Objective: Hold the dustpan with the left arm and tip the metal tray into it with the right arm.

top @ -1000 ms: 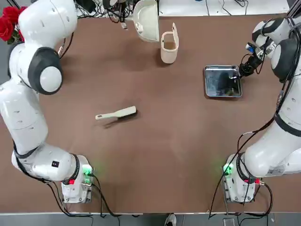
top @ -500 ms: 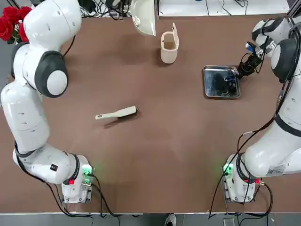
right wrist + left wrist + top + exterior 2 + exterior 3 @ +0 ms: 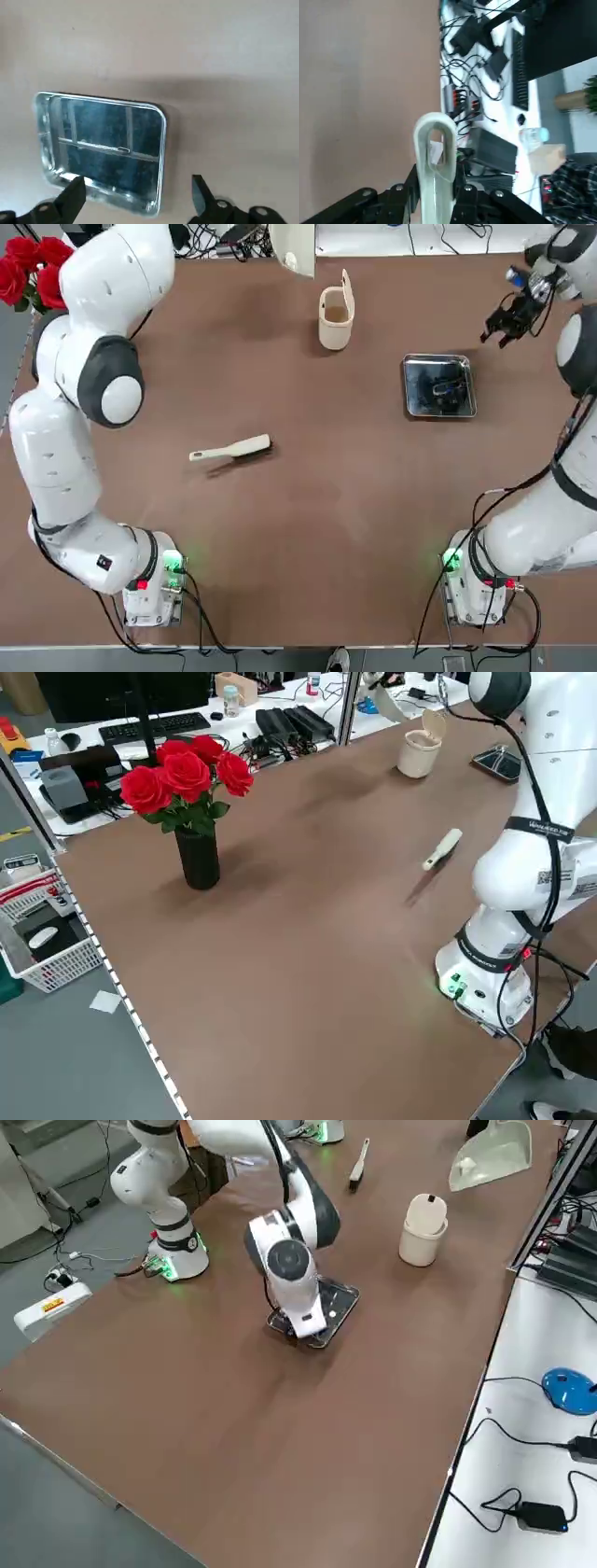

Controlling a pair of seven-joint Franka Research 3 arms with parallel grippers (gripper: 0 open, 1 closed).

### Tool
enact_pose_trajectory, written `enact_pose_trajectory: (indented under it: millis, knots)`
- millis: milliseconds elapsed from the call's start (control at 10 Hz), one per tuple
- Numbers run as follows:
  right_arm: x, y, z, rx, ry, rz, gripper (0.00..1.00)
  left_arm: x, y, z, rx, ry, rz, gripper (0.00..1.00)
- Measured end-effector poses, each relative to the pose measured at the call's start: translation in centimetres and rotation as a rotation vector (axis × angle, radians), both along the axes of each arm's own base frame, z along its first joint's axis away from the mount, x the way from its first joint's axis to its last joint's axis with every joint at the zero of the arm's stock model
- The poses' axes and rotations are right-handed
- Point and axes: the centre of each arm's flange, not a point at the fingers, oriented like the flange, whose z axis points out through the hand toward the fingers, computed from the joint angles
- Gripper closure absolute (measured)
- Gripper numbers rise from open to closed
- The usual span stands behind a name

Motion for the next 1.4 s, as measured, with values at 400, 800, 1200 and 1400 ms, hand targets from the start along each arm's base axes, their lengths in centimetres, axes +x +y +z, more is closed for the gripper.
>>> enact_pose_trajectory:
  millis: [400,800,1200,1400]
  knots:
    - [0.8,5.4,13.9,-0.127,0.003,-0.065,0.0,-3.1,-4.8,-0.1,0.07,-0.093,-0.08,0.68]
    - [-1.4,13.3,26.6,-0.271,-0.067,-0.047,0.0,-4.8,-8.2,-3.8,0.172,-0.125,-0.153,0.68]
    - [-3.0,18.2,33.6,-0.381,-0.154,0.025,0.0,-5.2,-8.9,-4.3,0.224,-0.151,-0.18,0.68]
    - [-3.9,18.5,34.6,-0.384,-0.155,0.025,0.0,-5.4,-9.2,-4.2,0.24,-0.168,-0.193,0.68]
